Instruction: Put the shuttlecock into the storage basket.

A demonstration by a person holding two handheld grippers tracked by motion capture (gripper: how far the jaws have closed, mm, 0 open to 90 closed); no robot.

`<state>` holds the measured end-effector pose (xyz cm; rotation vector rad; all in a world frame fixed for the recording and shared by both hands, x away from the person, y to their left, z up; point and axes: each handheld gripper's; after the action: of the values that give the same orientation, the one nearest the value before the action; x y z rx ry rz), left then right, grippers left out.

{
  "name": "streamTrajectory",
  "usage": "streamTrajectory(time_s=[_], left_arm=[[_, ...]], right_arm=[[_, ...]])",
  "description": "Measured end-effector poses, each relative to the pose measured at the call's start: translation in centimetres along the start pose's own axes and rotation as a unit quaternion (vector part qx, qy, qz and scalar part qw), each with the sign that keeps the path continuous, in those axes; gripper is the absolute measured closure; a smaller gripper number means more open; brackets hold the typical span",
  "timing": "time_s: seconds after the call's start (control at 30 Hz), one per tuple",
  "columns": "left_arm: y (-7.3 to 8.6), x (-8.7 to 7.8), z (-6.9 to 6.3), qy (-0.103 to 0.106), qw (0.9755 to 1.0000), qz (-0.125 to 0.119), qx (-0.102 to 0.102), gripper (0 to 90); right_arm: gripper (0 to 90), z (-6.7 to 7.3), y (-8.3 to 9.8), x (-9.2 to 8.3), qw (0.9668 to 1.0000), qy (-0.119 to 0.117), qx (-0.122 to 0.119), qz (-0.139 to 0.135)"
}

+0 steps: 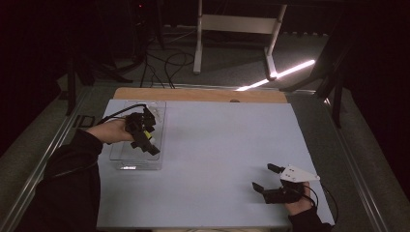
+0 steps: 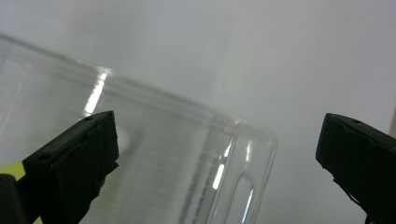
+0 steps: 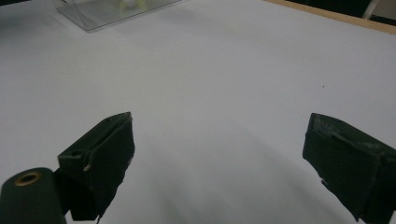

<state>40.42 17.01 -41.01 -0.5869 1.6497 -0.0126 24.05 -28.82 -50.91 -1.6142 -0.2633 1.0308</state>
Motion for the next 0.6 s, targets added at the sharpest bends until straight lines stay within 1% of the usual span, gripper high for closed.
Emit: streamTrajectory(time_s=[0.13,0.2,0.23,0.27,0.3,0.37,0.4,0.53,0.6], left_arm=[[-0.8,0.1,-0.5,-0.008,0.9999,-0.009,0.008,0.0],[-1.2,0.2,-0.8,-0.016,0.9997,-0.014,0.012,0.0],[-1.4,0.3,-0.9,-0.012,0.9997,-0.016,0.013,0.0],[-1.7,0.3,-1.1,-0.013,0.9996,-0.017,0.020,0.0],[-1.9,0.4,-1.3,-0.018,0.9994,-0.019,0.022,0.0],[-2.4,0.5,-1.7,-0.011,0.9992,-0.025,0.028,0.0],[-2.6,0.5,-1.9,-0.013,0.9990,-0.030,0.030,0.0],[-3.4,0.7,-2.7,-0.006,0.9983,-0.038,0.043,0.0],[-3.7,0.9,-3.1,-0.008,0.9979,-0.040,0.050,0.0]], right_arm=[[9.0,0.0,0.0,0.0,1.0000,0.001,-0.001,0.000],[9.0,0.0,0.0,0.0,1.0000,0.001,0.000,0.000],[9.0,0.0,0.0,0.0,1.0000,0.001,-0.001,0.000],[9.0,0.0,0.0,0.0,1.0000,0.001,-0.001,0.000],[9.0,0.0,0.0,0.0,1.0000,0.001,0.000,-0.001],[9.0,0.0,0.0,-0.1,1.0000,0.000,0.001,0.000],[9.0,0.0,0.0,0.0,1.0000,0.000,0.002,0.000],[9.0,0.0,0.0,-0.1,1.0000,0.000,0.000,-0.001],[9.0,0.0,0.0,-0.1,1.0000,0.001,0.000,-0.001]])
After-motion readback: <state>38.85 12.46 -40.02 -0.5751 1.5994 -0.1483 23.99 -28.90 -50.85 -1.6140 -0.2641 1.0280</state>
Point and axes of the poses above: each handheld gripper's, and its own axes: x roughly forward along the jaws, y roughly out of its underside, z roughly to its left, and after that the axes turned 1 degree about -x, right-handed
